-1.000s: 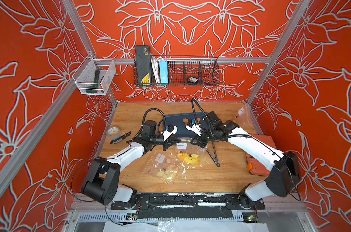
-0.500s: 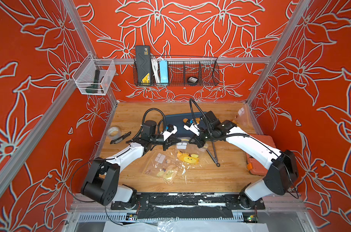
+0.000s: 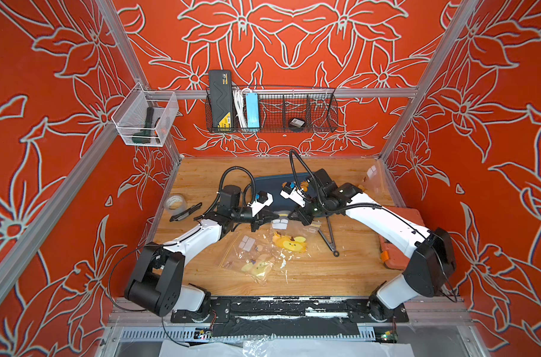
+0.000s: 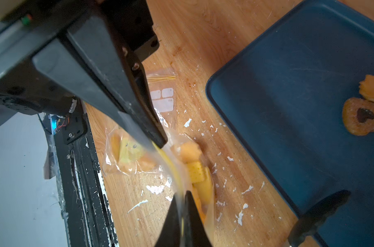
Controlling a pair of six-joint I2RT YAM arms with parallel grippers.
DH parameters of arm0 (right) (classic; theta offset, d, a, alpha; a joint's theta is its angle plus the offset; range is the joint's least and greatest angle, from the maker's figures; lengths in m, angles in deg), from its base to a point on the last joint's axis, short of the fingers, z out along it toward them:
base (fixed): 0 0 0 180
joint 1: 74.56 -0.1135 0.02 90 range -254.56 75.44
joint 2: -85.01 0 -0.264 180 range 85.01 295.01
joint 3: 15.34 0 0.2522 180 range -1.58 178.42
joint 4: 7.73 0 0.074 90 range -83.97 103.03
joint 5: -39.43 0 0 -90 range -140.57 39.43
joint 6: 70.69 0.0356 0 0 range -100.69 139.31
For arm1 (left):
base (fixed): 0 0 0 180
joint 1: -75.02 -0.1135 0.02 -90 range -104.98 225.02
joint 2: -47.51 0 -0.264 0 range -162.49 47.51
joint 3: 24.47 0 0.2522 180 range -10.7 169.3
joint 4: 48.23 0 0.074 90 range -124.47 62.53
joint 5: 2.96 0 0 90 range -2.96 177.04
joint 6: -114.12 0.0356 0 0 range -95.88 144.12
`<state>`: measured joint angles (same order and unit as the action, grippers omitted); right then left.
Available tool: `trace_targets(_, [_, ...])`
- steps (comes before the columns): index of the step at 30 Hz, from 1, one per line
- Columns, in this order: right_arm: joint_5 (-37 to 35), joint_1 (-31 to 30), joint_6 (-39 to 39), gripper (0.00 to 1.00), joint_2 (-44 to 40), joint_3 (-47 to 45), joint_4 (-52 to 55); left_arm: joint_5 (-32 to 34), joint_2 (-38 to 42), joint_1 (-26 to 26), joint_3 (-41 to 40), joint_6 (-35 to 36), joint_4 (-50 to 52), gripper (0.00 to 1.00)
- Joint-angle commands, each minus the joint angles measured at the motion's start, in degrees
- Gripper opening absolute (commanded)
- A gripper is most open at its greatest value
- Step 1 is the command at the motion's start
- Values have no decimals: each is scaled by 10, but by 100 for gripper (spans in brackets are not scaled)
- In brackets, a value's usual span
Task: Put the cookies into a resealable bag to prevent moisture
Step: Close the ziploc bag at the center of the board.
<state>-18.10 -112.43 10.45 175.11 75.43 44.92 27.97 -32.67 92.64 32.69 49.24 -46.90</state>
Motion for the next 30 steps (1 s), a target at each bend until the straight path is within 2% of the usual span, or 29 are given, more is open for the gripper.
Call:
trace_targets(1, [10,-7,-7,19,6,13,-14,-14,13,0,11,12,1,0])
trace_targets(3, [24,-8,-10,2,10,20,-9,-13,13,0,10,12,0,0])
trace_targets(4, [30,-8,-13,2,13,24,-4,-13,13,0,10,12,0,0])
trace_targets(5, [31,-9,-14,13,15,27,-4,-13,13,0,10,12,0,0])
trace_targets(6, [28,-11,-13,18,16,27,-7,-13,13,0,11,12,-1,0])
trace_targets(8, [27,-13,-12,0,18,29,-8,-13,13,0,10,12,-1,0])
trace_targets(9, [27,-13,-11,0,19,31,-7,-13,13,0,10,12,-1,0])
trace_targets(10, [28,-12,-12,5,19,30,-9,-13,12,0,11,11,-1,0])
trace_targets(11, [26,-14,-9,16,17,27,-14,-13,12,0,11,11,-1,0])
trace_targets(12, [22,-14,-4,16,14,21,-23,-13,12,0,11,10,-1,0])
trace_targets(13, [22,-14,-3,0,12,20,-25,-13,12,0,11,10,-1,0])
trace_targets(15, [18,-14,-6,0,14,22,-16,-12,13,0,10,11,-1,0])
trace_targets(17, [1,-14,-4,26,9,17,-16,-8,14,0,10,10,-1,0])
trace_targets(19, [-32,-14,2,30,-8,2,-23,-2,15,0,9,10,-1,0])
trace_targets(21, [-58,-12,7,48,-25,-11,-18,2,17,0,8,10,-1,0])
trace_targets(22, [-67,-12,4,52,-34,-16,-10,5,18,0,8,10,-1,0])
trace_targets(23, [-76,-12,3,52,-42,-22,-6,7,18,-1,8,10,-1,0])
trace_targets(24, [-81,-12,3,48,-53,-32,-6,8,18,-1,8,10,-1,0])
trace_targets(25, [-79,-11,3,40,-62,-43,-7,7,17,-1,9,10,-2,0])
trace_targets(26, [-78,-10,3,26,-69,-49,-5,7,17,-1,8,9,-2,0])
trace_targets(27, [-82,-10,3,0,-76,-57,-4,7,16,-1,8,8,-3,0])
trace_targets(30, [-93,-9,7,0,-92,-75,-2,11,17,-2,8,8,-2,0])
